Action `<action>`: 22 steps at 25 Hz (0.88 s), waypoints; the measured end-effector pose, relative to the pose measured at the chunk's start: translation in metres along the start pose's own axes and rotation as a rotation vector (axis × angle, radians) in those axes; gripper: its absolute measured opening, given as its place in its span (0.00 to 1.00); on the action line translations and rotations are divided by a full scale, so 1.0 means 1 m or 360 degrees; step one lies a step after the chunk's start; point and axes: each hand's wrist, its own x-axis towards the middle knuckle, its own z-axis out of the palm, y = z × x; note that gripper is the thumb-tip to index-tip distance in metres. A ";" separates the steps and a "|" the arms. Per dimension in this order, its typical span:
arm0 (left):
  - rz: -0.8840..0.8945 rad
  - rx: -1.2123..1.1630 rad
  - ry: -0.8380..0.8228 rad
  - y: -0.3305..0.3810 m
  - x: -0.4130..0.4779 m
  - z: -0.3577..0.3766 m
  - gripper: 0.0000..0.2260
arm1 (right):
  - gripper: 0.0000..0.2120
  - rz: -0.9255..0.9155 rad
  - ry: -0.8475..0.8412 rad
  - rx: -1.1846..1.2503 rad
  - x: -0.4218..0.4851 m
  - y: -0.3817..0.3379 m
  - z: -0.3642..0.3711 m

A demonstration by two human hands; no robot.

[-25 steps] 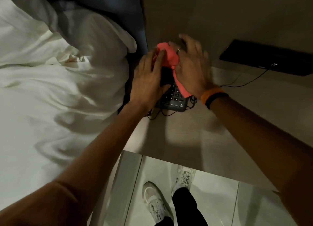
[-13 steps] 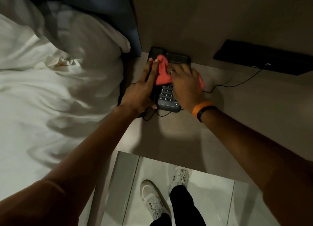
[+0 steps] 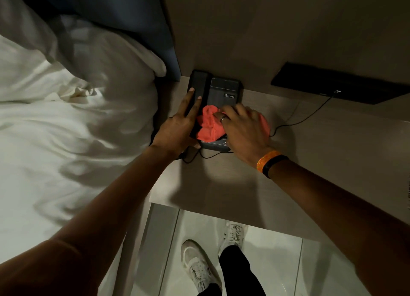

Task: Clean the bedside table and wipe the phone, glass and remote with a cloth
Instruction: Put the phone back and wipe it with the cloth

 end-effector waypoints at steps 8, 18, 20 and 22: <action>-0.0019 0.0052 0.0011 0.008 -0.014 0.002 0.50 | 0.29 0.0509 -0.0008 0.0327 -0.017 -0.019 0.001; 0.0028 0.0257 0.0020 0.014 -0.094 0.057 0.36 | 0.31 0.0070 -0.0095 0.0026 -0.074 -0.062 0.066; 0.0044 0.0303 0.0017 0.013 -0.100 0.060 0.33 | 0.28 0.0035 -0.0179 0.0017 -0.088 -0.059 0.072; 0.0059 0.0307 0.0034 0.011 -0.103 0.061 0.31 | 0.29 0.0114 -0.0173 0.0118 -0.091 -0.050 0.069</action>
